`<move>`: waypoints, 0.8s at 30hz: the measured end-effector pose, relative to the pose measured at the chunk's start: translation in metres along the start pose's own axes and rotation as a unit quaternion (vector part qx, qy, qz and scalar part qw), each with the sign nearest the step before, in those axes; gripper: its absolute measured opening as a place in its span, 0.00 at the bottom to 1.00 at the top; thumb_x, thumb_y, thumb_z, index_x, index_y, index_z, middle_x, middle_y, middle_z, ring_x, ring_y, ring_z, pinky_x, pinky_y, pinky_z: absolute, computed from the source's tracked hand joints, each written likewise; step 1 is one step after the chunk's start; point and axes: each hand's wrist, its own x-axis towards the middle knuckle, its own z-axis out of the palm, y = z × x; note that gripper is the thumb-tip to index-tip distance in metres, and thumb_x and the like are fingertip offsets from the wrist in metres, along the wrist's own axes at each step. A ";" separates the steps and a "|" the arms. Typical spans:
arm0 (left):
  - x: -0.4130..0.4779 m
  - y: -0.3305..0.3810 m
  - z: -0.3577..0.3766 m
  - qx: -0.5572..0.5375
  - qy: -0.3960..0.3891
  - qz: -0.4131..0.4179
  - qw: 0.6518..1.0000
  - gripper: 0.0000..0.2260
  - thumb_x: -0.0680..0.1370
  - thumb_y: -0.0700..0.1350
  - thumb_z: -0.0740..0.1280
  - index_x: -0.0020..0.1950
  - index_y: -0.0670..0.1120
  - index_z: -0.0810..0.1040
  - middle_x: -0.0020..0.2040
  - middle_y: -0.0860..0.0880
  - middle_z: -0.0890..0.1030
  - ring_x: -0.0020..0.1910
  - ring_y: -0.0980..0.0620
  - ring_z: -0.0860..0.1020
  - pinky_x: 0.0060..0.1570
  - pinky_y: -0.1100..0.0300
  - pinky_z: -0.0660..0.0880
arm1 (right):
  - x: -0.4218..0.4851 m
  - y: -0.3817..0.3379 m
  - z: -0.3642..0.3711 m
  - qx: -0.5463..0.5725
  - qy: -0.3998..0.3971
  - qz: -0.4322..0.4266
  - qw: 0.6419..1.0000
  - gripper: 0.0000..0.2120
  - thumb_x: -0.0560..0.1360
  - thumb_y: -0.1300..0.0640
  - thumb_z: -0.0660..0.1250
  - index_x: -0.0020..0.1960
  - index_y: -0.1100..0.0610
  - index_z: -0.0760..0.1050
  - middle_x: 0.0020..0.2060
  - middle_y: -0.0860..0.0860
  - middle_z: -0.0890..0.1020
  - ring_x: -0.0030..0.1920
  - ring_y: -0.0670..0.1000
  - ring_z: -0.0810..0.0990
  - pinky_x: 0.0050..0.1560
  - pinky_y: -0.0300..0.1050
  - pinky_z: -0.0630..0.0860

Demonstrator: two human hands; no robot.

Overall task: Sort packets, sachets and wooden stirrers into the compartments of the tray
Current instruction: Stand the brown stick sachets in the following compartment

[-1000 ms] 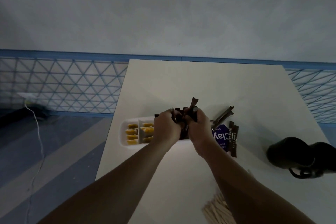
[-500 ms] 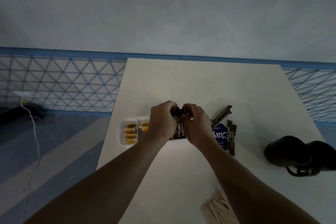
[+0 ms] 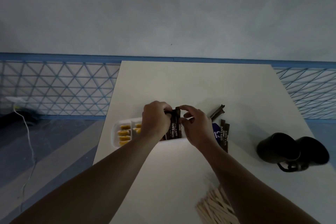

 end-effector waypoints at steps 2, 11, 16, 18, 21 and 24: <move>0.002 0.007 -0.001 -0.002 0.020 0.009 1.000 0.08 0.75 0.38 0.71 0.52 0.46 0.84 0.50 0.49 0.84 0.47 0.52 0.81 0.48 0.63 0.75 | 0.000 0.003 -0.009 0.013 0.006 0.013 1.000 0.17 0.78 0.57 0.69 0.66 0.47 0.77 0.51 0.48 0.81 0.45 0.41 0.80 0.38 0.24 0.68; 0.010 0.052 0.019 -0.041 -0.006 0.074 0.996 0.07 0.76 0.39 0.68 0.51 0.45 0.83 0.45 0.51 0.84 0.42 0.56 0.80 0.47 0.63 0.78 | -0.008 0.047 -0.058 -0.013 0.097 0.148 0.984 0.12 0.77 0.55 0.69 0.60 0.55 0.79 0.46 0.49 0.82 0.43 0.50 0.83 0.42 0.43 0.82; 0.016 0.077 0.048 -0.013 -0.139 0.057 0.989 0.09 0.76 0.39 0.68 0.55 0.45 0.83 0.49 0.49 0.83 0.48 0.53 0.80 0.50 0.61 0.77 | -0.015 0.084 -0.072 -0.017 0.098 0.232 0.968 0.14 0.78 0.55 0.68 0.62 0.58 0.76 0.50 0.54 0.82 0.43 0.51 0.82 0.29 0.38 0.79; 0.019 0.083 0.061 0.009 -0.185 0.047 0.982 0.12 0.76 0.40 0.67 0.58 0.44 0.81 0.53 0.47 0.83 0.52 0.50 0.80 0.55 0.58 0.78 | -0.016 0.092 -0.072 -0.030 0.097 0.253 0.962 0.16 0.78 0.54 0.69 0.64 0.59 0.75 0.50 0.54 0.81 0.42 0.49 0.81 0.27 0.35 0.75; 0.024 0.090 0.084 0.039 -0.226 0.029 0.973 0.12 0.75 0.42 0.69 0.58 0.43 0.80 0.55 0.44 0.82 0.54 0.47 0.80 0.56 0.53 0.79 | -0.013 0.104 -0.070 -0.057 0.104 0.275 0.954 0.20 0.77 0.51 0.70 0.65 0.59 0.74 0.50 0.54 0.82 0.44 0.50 0.81 0.38 0.42 0.81; 0.028 0.096 0.099 0.086 -0.245 0.021 0.965 0.06 0.75 0.41 0.69 0.51 0.43 0.78 0.52 0.40 0.82 0.50 0.42 0.81 0.50 0.48 0.81 | -0.010 0.111 -0.067 -0.059 0.087 0.291 0.951 0.23 0.76 0.48 0.72 0.65 0.59 0.73 0.50 0.53 0.81 0.43 0.49 0.81 0.34 0.38 0.75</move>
